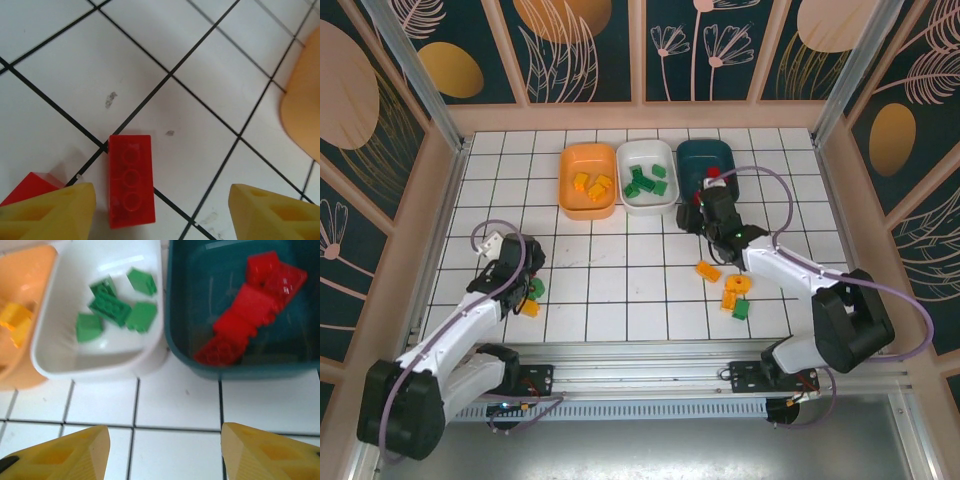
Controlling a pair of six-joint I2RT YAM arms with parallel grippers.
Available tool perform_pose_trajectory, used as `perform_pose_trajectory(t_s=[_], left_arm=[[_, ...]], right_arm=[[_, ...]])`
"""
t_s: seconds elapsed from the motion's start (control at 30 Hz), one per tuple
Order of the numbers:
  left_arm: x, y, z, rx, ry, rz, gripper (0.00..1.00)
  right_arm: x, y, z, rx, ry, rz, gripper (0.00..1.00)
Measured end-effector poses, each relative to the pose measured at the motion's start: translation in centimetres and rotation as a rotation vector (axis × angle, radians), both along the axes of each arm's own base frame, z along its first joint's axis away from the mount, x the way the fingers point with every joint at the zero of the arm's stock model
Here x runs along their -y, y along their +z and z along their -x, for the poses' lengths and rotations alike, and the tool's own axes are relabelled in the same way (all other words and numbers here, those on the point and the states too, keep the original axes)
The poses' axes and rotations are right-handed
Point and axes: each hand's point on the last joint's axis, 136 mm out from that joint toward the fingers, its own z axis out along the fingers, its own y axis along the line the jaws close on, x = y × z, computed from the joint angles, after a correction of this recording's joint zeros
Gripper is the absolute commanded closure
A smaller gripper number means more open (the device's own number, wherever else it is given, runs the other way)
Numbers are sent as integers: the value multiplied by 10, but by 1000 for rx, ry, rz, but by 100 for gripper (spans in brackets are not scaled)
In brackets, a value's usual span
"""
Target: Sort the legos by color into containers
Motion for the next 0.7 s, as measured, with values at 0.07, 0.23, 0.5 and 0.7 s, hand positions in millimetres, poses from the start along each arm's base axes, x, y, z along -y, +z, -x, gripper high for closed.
perform_pose_trajectory(t_s=[0.07,0.23,0.5,0.7], left_arm=[[2,-13,-4,-59,-7,0,37],[6,-34,-10,-149,-7,1,33],[3,-56,-9,-214,16,-12,37],[-4,-66,-20,-218,31,-39,54]], right_arm=[[4,-11,7,-19,3,8,40],[9,-15,18,-3,4,-7,40],[7,9,16,66,8,-57,40],[6,11,17,72,12,-68,41]])
